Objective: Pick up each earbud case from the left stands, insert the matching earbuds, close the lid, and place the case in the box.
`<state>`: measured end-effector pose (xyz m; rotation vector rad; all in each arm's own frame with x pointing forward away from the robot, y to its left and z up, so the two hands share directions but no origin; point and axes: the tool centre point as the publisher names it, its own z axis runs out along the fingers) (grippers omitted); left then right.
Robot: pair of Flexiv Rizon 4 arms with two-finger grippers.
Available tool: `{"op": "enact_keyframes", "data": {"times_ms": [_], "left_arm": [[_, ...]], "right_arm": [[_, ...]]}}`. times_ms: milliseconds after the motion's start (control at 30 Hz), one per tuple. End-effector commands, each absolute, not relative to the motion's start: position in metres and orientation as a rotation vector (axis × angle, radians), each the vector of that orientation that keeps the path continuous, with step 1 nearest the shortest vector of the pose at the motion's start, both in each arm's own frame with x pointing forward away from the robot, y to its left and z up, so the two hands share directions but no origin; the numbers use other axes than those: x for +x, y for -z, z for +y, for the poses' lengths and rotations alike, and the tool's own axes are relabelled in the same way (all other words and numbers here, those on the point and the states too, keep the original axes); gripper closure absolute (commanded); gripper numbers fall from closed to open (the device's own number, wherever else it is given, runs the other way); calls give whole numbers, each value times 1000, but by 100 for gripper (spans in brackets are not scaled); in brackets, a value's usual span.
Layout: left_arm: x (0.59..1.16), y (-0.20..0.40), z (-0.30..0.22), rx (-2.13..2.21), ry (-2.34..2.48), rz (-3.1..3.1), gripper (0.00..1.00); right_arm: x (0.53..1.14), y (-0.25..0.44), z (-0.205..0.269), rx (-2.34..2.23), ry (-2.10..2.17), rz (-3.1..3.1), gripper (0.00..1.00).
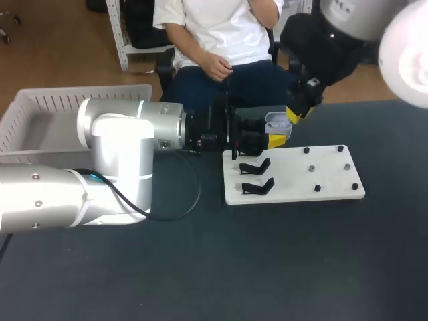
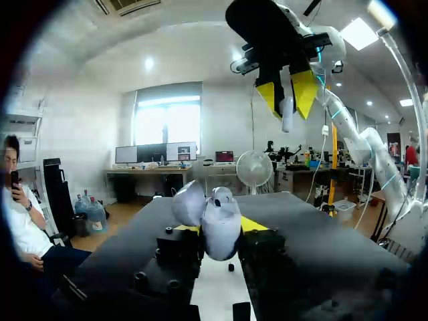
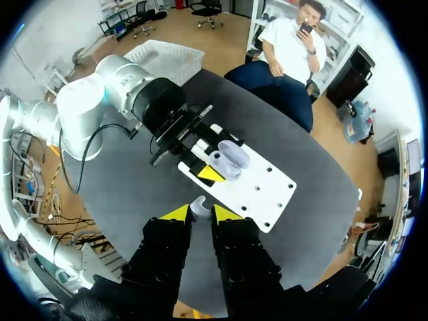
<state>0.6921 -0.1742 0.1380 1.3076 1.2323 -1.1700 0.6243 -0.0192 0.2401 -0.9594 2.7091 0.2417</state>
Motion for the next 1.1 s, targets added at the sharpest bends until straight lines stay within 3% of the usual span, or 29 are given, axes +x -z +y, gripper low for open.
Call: {"op": "enact_keyframes", "data": {"times_ms": [33,1100], "left_arm": [[691,-137,-174,1302,1166,1230,100],[691,-137,-174,1302,1166,1230,100]], "right_arm": [[625,-241,-18,-957,-239,2714,100],[639,-227,-2,-975,-198,2736,100]]}}
